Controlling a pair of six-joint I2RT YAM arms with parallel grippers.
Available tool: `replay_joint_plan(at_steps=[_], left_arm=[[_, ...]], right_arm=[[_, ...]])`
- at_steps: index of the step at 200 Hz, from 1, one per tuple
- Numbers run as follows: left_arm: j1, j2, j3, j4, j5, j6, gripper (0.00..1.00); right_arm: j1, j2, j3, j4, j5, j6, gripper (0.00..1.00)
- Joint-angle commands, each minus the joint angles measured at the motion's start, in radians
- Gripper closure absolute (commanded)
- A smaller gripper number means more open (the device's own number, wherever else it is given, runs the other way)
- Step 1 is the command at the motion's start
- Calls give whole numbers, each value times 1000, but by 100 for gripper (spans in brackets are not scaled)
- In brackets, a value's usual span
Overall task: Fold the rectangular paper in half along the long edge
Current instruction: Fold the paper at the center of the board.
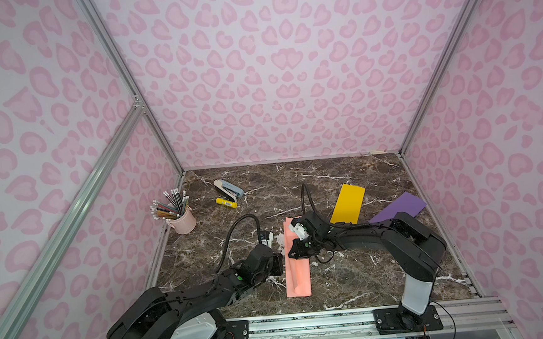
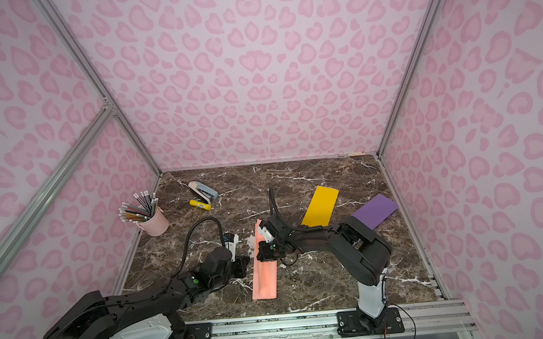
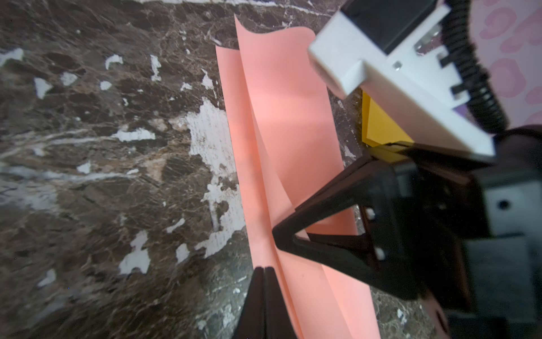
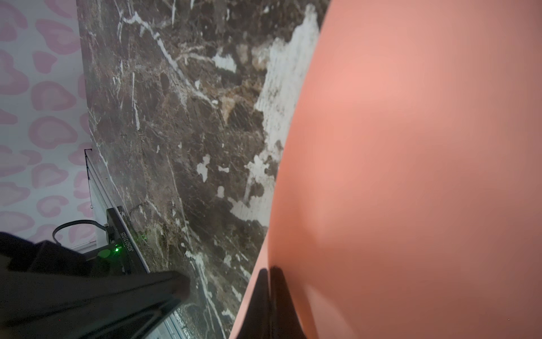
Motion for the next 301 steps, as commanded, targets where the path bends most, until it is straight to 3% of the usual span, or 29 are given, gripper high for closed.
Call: replay_joint_plan(at_steps=[1, 84, 114, 146, 225, 301], left_arm=[[5, -11, 12, -25, -8, 16, 96], [3, 32, 19, -12, 3, 17, 96], [5, 28, 26, -28, -3, 23, 96], [10, 35, 47, -48, -9, 33, 96], [54, 137, 158, -75, 18, 90, 96], [63, 175, 191, -87, 33, 105, 96]], right_arm=[[0, 5, 16, 10, 9, -12, 100], [0, 41, 18, 14, 7, -9, 100], [1, 39, 6, 18, 9, -9, 80], [1, 26, -11, 20, 1, -14, 69], [1, -1, -45, 41, -48, -54, 62], [1, -86, -60, 34, -104, -87, 64]])
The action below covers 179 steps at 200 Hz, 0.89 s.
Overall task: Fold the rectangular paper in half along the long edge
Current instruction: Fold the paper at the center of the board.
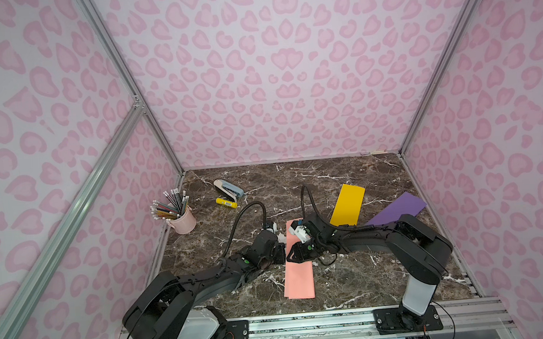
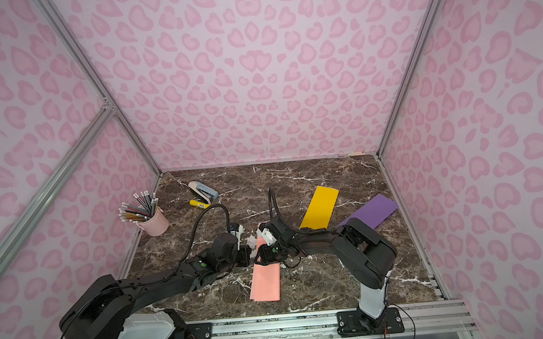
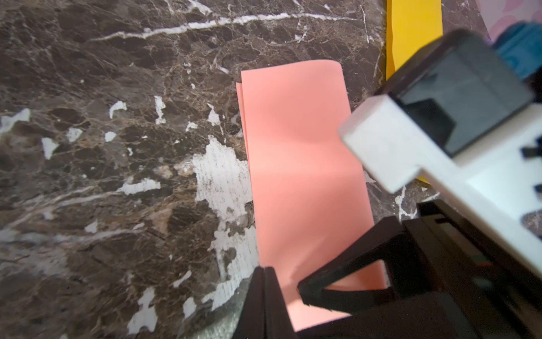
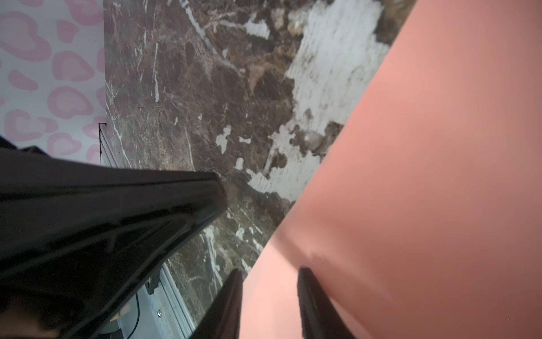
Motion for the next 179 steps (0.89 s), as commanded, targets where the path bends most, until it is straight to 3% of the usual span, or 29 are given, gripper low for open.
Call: replay_joint_plan(at_steps=[1, 179], left_arm=[[1, 6, 16, 10, 8, 18, 96], [0, 83, 50, 29, 46, 34, 96]], right_arm=[[0, -25, 1, -4, -37, -26, 64], [-17, 14, 2, 12, -50, -36, 66]])
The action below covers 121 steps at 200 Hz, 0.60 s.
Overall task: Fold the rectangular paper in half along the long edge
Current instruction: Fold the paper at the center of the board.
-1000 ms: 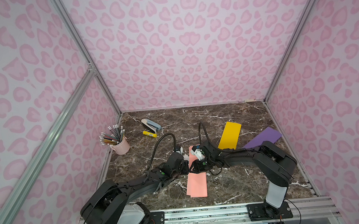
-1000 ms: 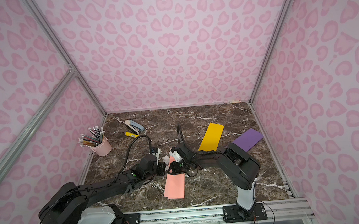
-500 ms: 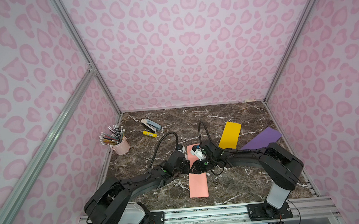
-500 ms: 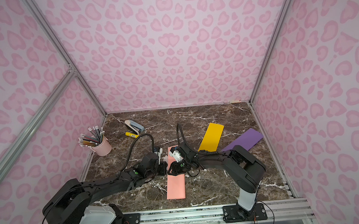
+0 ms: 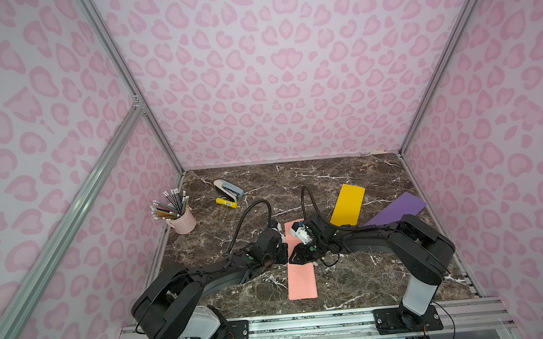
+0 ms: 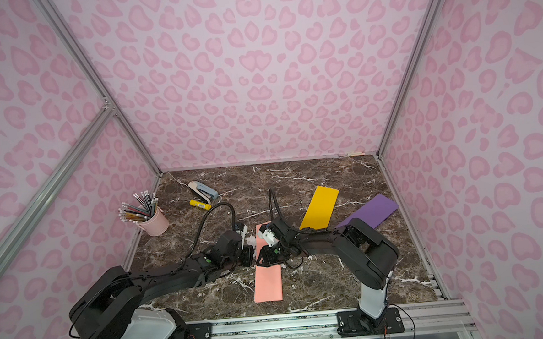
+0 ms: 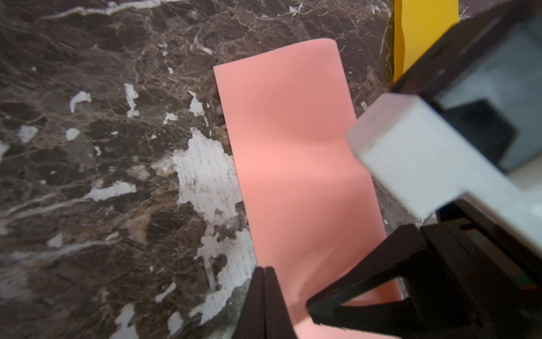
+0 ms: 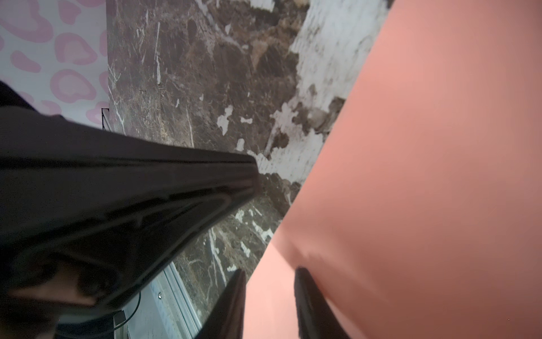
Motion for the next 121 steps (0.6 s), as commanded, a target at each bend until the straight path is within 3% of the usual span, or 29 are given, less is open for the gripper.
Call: replay_joint_plan(at_steps=[1, 121], left_arm=[[1, 6, 10, 35, 12, 9, 96], [1, 38, 9, 47, 23, 12, 96]], right_arm=[[-2, 11, 21, 23, -13, -1, 67], [-8, 10, 14, 15, -13, -10, 67]])
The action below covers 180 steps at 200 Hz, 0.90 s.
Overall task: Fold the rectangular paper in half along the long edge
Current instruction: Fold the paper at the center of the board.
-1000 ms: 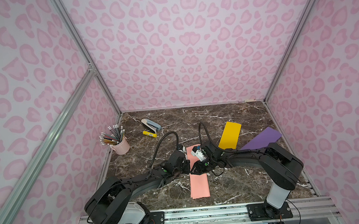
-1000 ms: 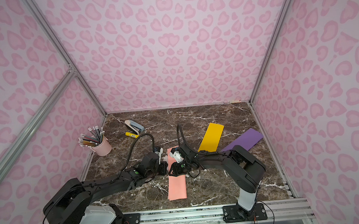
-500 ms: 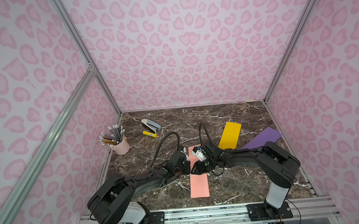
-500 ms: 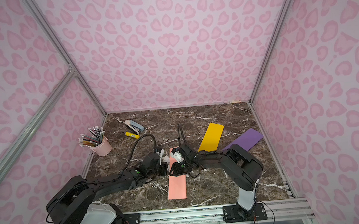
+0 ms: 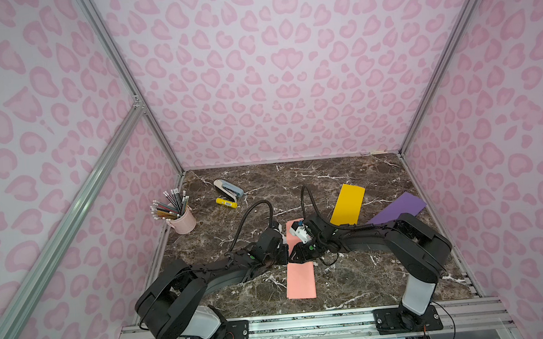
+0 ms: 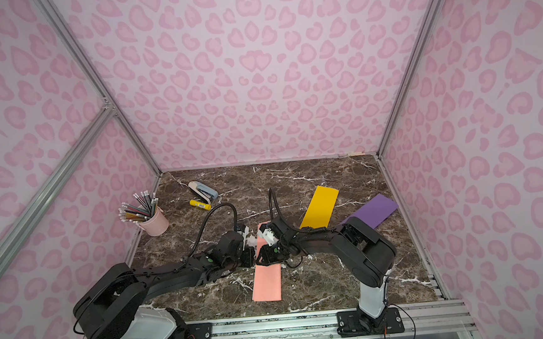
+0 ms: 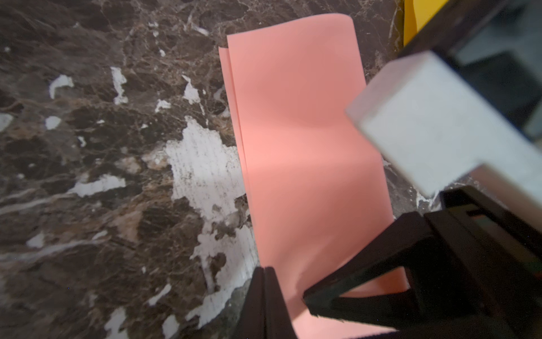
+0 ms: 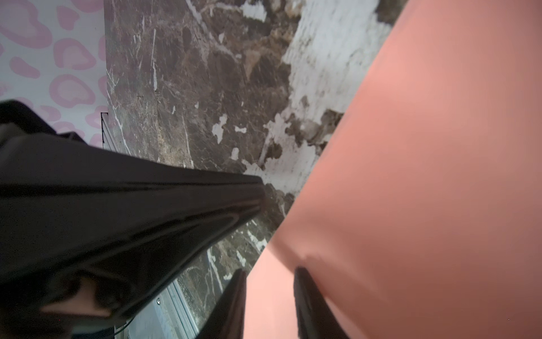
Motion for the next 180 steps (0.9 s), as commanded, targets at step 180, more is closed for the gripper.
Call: replay_joint_plan(at_steps=[180], left_arm=[[-10, 49, 33, 60, 24, 9, 96]], right_arm=[[-3, 22, -2, 9, -27, -31, 68]])
